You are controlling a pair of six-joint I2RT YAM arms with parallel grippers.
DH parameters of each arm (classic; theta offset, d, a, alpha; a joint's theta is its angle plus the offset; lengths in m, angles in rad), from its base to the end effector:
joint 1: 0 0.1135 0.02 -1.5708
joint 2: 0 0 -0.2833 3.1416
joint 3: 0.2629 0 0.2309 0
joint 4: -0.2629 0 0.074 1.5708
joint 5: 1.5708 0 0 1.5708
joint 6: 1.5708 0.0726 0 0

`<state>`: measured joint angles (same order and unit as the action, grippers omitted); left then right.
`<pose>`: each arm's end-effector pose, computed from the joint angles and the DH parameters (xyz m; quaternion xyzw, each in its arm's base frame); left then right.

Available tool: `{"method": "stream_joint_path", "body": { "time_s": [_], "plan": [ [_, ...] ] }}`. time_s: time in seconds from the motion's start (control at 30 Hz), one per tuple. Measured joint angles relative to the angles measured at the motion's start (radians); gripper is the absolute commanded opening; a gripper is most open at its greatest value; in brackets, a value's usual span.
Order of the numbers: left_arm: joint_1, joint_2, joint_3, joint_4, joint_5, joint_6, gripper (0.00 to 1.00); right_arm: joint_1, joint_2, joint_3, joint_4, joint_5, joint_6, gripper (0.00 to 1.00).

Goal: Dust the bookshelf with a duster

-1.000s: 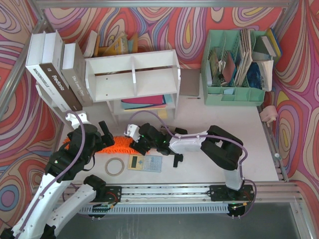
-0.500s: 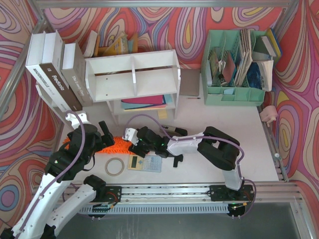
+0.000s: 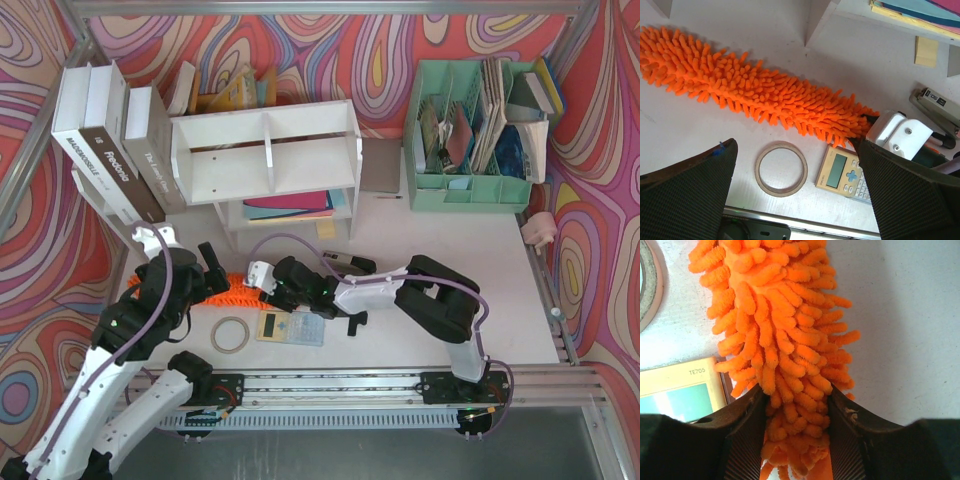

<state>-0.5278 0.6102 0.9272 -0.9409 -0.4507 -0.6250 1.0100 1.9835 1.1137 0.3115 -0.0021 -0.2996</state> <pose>0.0972 -0.0201 0.3210 -0.1439 0.8615 -0.0755 0.4810 0.2380 0.3792 0.1637 -0.5330 0.6934 0.1695 0.4543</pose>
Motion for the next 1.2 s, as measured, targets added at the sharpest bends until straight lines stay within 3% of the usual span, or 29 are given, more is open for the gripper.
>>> {"method": "stream_joint_path", "body": {
  "time_s": [0.37, 0.73, 1.2],
  "plan": [
    [0.0, 0.002, 0.0, -0.027, -0.055, -0.047, 0.98, 0.021, -0.002, 0.0, 0.009, 0.022, -0.045, 0.15],
    [0.0, -0.153, -0.103, -0.085, -0.137, -0.344, 0.99, 0.027, -0.043, -0.039, 0.048, 0.027, -0.045, 0.06],
    [0.0, -0.105, -0.297, -0.031, -0.185, -0.663, 0.97, 0.062, -0.073, -0.046, 0.08, 0.028, -0.044, 0.05]
  ]
}}
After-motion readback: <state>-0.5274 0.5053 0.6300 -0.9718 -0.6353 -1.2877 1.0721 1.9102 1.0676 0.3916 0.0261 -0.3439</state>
